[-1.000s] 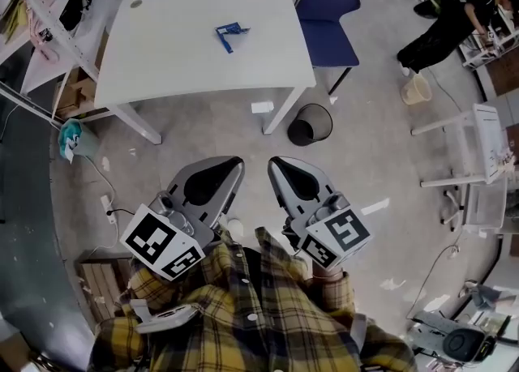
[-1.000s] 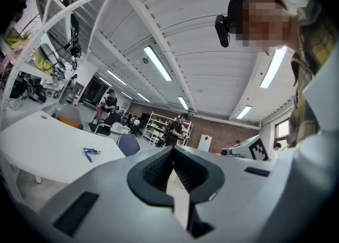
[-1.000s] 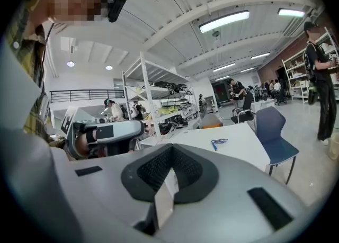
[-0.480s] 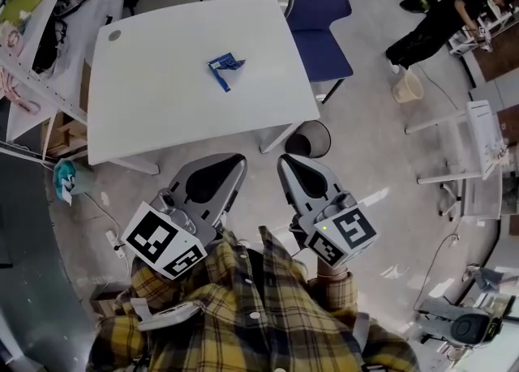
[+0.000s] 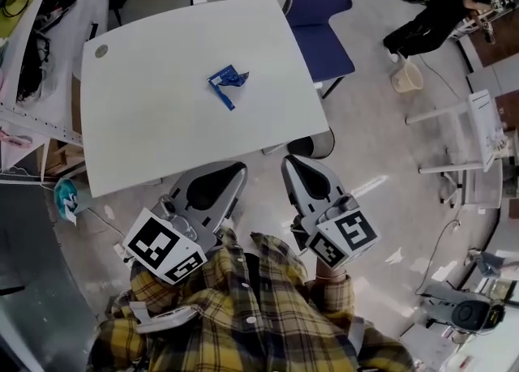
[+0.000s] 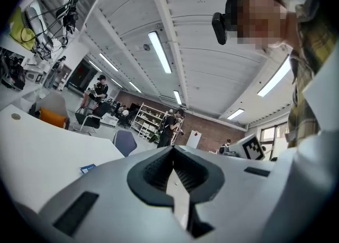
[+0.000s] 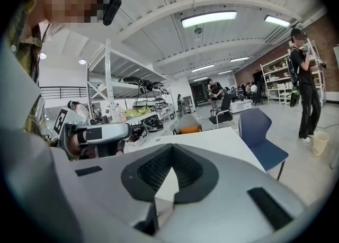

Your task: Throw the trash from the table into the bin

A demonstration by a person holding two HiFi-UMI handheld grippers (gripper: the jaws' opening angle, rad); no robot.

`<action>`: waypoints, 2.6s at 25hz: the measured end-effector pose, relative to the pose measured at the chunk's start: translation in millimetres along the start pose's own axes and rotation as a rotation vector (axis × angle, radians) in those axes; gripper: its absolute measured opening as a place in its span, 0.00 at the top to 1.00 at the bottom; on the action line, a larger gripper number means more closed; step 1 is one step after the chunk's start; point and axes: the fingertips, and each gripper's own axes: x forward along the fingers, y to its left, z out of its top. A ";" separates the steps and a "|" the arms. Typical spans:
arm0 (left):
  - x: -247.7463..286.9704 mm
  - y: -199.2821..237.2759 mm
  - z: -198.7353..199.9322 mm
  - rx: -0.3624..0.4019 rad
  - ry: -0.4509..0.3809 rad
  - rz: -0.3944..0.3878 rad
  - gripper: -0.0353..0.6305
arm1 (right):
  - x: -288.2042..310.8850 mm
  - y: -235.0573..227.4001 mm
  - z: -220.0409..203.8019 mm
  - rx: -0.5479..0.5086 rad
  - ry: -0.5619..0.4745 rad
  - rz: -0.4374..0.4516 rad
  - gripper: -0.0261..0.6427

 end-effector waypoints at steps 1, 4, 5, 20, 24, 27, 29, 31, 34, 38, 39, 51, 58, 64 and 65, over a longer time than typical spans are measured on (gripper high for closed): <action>2.8 4.3 -0.1 -0.004 0.007 -0.001 0.94 | 4.5 -3.1 0.3 0.004 0.003 -0.004 0.96; 12.9 17.9 0.0 -0.015 0.020 0.006 0.93 | 19.8 -14.7 1.6 0.017 0.011 -0.002 0.96; 16.7 23.0 0.6 -0.018 0.020 0.011 0.93 | 26.1 -18.2 3.0 0.024 0.009 0.006 0.96; 121.3 90.0 39.0 0.008 -0.079 0.212 0.93 | 120.9 -111.5 50.5 -0.083 0.086 0.243 0.96; 150.5 96.1 45.6 0.018 -0.115 0.295 0.93 | 133.4 -135.2 64.8 -0.119 0.094 0.334 0.96; 168.2 96.0 46.2 0.018 -0.141 0.358 0.93 | 136.3 -149.4 69.4 -0.154 0.111 0.403 0.96; 174.2 95.8 45.5 0.015 -0.155 0.394 0.93 | 138.6 -155.8 69.7 -0.183 0.123 0.439 0.96; 175.5 98.1 43.4 0.007 -0.165 0.426 0.93 | 144.3 -159.5 66.7 -0.205 0.140 0.469 0.96; 172.0 104.4 38.2 -0.012 -0.169 0.465 0.93 | 155.0 -161.2 53.7 -0.233 0.183 0.499 0.96; 166.5 113.1 37.2 -0.024 -0.173 0.487 0.93 | 166.9 -157.5 36.9 -0.228 0.235 0.528 0.96; 165.2 115.6 37.2 -0.026 -0.173 0.489 0.93 | 170.1 -156.2 34.3 -0.225 0.242 0.529 0.96; 134.1 139.8 42.1 -0.053 -0.191 0.532 0.93 | 203.6 -141.3 -5.3 -0.254 0.378 0.570 0.96; 107.4 152.8 39.4 -0.055 -0.200 0.573 0.93 | 223.3 -130.7 -50.1 -0.333 0.471 0.606 0.95; 91.4 163.0 33.7 -0.057 -0.201 0.588 0.93 | 241.2 -127.3 -87.7 -0.379 0.532 0.607 0.82; 90.0 163.9 32.7 -0.057 -0.200 0.589 0.93 | 243.3 -127.7 -92.4 -0.396 0.537 0.607 0.80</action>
